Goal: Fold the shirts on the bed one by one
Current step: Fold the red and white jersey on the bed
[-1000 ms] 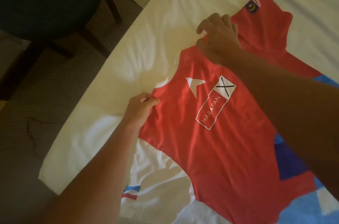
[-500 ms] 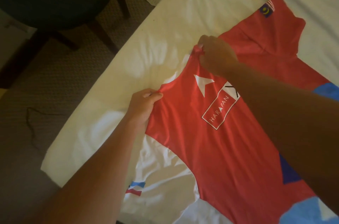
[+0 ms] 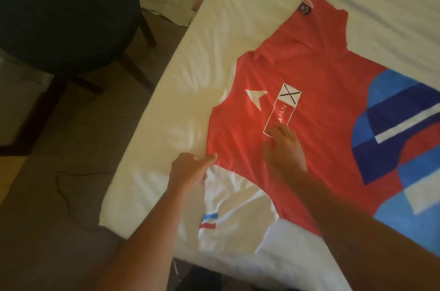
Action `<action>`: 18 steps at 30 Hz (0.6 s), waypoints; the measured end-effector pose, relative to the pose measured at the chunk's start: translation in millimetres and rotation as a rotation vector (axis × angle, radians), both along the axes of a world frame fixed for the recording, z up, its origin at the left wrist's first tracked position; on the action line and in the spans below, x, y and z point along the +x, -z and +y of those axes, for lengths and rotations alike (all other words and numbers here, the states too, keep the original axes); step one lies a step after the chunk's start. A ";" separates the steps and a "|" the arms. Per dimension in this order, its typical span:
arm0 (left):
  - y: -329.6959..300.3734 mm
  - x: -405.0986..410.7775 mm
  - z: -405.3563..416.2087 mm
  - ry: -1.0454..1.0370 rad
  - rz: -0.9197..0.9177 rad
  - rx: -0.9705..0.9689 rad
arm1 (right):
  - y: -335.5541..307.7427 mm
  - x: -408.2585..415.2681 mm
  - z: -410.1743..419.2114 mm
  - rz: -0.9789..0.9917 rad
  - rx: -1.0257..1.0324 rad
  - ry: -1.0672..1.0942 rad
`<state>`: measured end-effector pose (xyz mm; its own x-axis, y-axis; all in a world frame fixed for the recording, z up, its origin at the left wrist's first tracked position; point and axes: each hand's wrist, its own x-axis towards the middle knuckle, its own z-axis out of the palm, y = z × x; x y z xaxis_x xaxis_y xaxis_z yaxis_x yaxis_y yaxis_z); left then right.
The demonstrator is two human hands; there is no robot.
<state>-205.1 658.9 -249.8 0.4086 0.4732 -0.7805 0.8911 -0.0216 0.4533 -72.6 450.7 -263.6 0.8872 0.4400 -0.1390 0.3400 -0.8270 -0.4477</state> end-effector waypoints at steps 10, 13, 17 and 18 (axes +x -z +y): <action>-11.5 -72.7 -21.0 0.257 0.078 -0.106 | -24.7 -194.8 -45.3 0.612 0.092 0.880; -16.8 -76.9 -22.6 0.289 0.092 -0.178 | -17.5 -199.2 -45.2 0.649 0.148 1.004; -18.5 -86.0 -28.7 0.358 0.083 -0.247 | -18.2 -191.0 -47.7 0.843 0.336 1.147; -19.2 -89.0 -31.1 0.355 0.081 -0.249 | -21.6 -190.0 -49.6 0.915 0.327 1.084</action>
<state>-294.1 627.9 -230.6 0.4446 0.1078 -0.8892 0.8810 -0.2319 0.4124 -262.6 401.1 -242.0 0.4556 -0.2522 -0.8537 -0.8741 -0.3081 -0.3755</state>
